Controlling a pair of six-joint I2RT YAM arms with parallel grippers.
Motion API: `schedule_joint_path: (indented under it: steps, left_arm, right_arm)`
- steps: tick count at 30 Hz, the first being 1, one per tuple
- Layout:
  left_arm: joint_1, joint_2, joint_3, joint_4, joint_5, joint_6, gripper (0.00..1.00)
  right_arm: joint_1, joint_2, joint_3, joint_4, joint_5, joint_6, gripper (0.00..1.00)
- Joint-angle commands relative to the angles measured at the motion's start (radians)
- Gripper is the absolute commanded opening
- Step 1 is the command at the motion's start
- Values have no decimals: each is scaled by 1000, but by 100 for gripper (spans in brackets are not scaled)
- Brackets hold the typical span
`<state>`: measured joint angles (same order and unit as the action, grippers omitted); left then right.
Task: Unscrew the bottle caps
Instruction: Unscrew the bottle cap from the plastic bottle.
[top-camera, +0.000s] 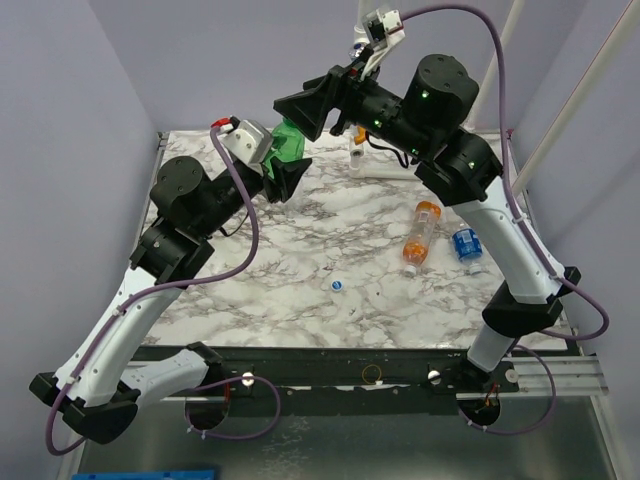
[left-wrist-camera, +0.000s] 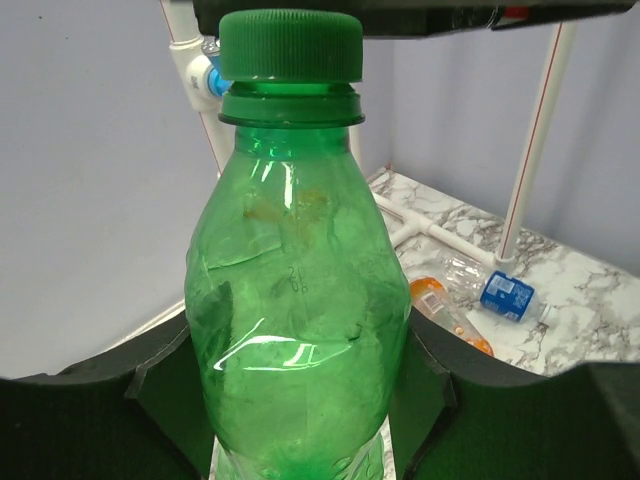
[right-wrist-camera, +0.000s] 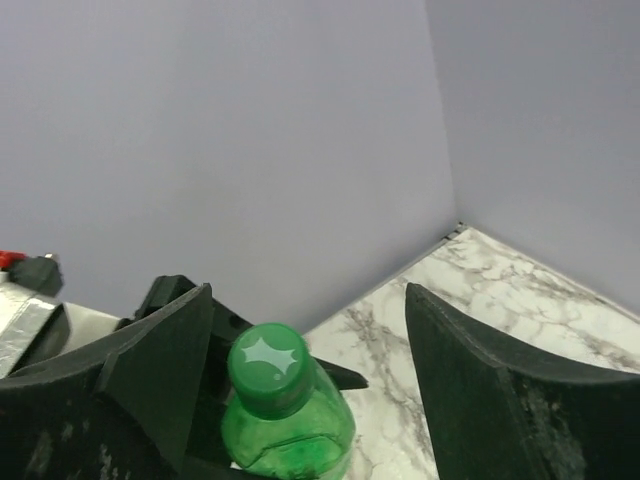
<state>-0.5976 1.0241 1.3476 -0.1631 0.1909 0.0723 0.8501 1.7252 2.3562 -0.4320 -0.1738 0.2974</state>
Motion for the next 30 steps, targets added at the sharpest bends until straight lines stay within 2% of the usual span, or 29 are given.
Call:
schedule_joint_path:
  steps: [1,7,9,14,15,21,23,26,30]
  left_arm:
    - [-1,2,1,16,-55,-1,0]
    - [-1,3,-3,22,-60,-11,0]
    - [-1,5,-3,23,-61,-11,0]
    - [-1,7,-2,26,-71,-17,0]
    - [-1,5,-2,27,-72,-15,0]
    - [-1,1,0,27,-49,-40,0]
    - [-1,-2,4,27,-13,-67,0]
    - [-1,-9,19,19,113,-151,0]
    - [1,-19,53,8,423,-277,0]
  right_arm:
    - [15,22,-13,8,102,-17,75]
    - [15,26,-37,38,84,4,50]
    - [15,30,-40,41,72,13,44]
    - [15,44,-37,36,45,32,46]
    - [16,40,-43,40,53,36,42]
    - [15,8,-65,64,61,33,2]
    - [15,-3,-60,68,48,21,0]
    - [13,-22,-51,74,-67,-14,1]
    - [-14,-61,-76,112,-437,-44,1]
